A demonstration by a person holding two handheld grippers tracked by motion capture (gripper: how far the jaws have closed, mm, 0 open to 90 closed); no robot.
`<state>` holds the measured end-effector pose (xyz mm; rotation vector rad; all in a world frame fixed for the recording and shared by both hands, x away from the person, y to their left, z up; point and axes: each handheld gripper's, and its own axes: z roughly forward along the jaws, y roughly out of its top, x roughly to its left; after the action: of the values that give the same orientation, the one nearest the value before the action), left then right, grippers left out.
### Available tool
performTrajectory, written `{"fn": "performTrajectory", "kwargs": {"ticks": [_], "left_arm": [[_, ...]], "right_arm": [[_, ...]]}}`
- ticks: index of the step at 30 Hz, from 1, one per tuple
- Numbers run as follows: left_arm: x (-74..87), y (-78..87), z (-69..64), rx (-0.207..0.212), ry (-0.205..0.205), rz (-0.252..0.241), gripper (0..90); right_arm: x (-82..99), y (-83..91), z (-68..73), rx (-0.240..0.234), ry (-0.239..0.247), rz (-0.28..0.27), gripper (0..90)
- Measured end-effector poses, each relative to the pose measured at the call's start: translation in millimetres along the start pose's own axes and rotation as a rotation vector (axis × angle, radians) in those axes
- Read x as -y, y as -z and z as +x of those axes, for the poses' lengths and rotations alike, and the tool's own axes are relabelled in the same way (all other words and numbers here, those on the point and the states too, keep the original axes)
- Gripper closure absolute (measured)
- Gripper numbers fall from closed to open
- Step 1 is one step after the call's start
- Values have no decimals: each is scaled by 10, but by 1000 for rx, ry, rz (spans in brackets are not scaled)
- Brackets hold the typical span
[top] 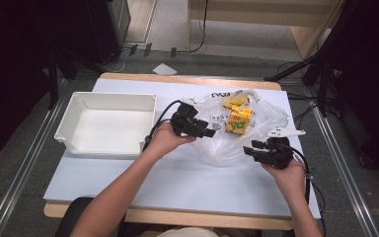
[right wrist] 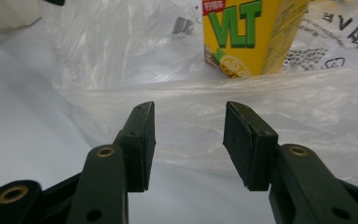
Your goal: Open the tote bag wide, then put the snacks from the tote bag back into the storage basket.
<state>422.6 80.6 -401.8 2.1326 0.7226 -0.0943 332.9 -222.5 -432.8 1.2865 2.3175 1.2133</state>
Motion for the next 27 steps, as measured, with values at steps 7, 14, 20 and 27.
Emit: {"fn": "performTrajectory", "kwargs": {"ticks": [7,14,20,27], "left_arm": [[-114,48,-3,-16,-17,2,465],[-217,69,8,-14,-24,-3,465],[-348,65,43,-13,-35,-5,465],[-438,60,59,-7,-94,-30,454]], "right_arm": [[95,1,88,-20,-2,25,539],[143,0,119,-33,-6,34,533],[162,-13,123,-40,-2,36,533],[167,-33,149,-76,-4,26,521]]}}
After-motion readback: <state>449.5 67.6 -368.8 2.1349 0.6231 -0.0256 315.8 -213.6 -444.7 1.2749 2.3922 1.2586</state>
